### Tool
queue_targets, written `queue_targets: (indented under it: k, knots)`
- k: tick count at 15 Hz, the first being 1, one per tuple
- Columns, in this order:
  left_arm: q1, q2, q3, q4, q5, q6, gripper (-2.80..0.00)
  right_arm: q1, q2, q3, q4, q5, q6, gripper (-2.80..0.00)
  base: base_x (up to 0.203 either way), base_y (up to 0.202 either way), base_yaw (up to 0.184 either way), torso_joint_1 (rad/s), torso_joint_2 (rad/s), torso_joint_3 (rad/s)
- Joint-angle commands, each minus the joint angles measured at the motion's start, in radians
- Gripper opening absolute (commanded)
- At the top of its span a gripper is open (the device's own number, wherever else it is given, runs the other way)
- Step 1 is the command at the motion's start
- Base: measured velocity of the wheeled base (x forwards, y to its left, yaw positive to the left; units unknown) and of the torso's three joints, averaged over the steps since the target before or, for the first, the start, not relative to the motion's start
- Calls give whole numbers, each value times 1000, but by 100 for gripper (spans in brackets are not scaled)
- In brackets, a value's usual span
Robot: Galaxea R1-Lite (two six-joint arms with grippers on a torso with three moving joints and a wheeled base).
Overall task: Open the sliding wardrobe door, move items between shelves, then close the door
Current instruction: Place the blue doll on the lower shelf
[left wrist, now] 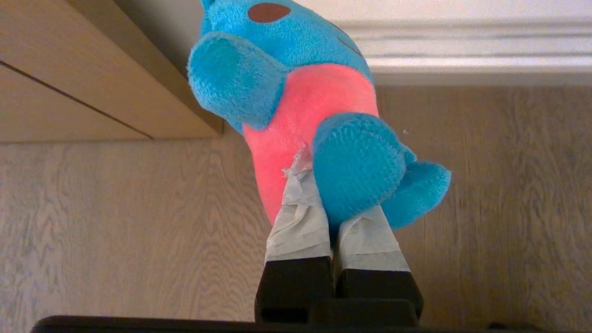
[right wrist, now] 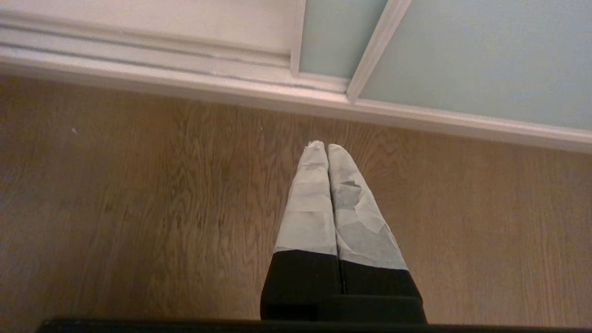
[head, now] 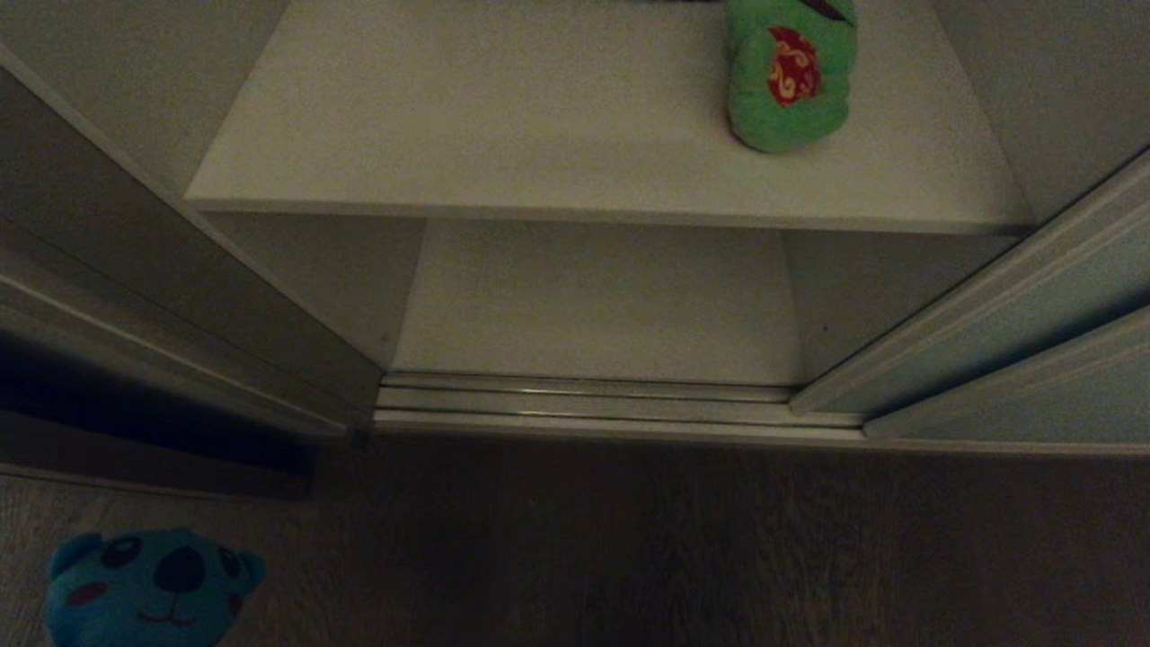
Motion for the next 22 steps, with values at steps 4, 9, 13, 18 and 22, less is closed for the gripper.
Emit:
queue_targets:
  k: [4,9,13,18,22]
  knots:
    - [1,4,-1,2,0,0,-280,0,0,2,0,1,0,-280,0,0,0,2,1,-200]
    - [1,4,-1,2,0,-1,-280,0,0,2,0,1,0,-280,0,0,0,2,2,-193]
    - [0,4,2,-10,1,-30,-280,0,0,2,0,1,-1,-280,0,0,0,3,0,-158]
    - [1,4,3,-11,1,-25,-280,0,0,2,0,1,0,-280,0,0,0,0,0,-7]
    - [1,19,-58,2,-8,19,-280,0,0,2,0,1,0,-280,0,0,0,0,0,0]
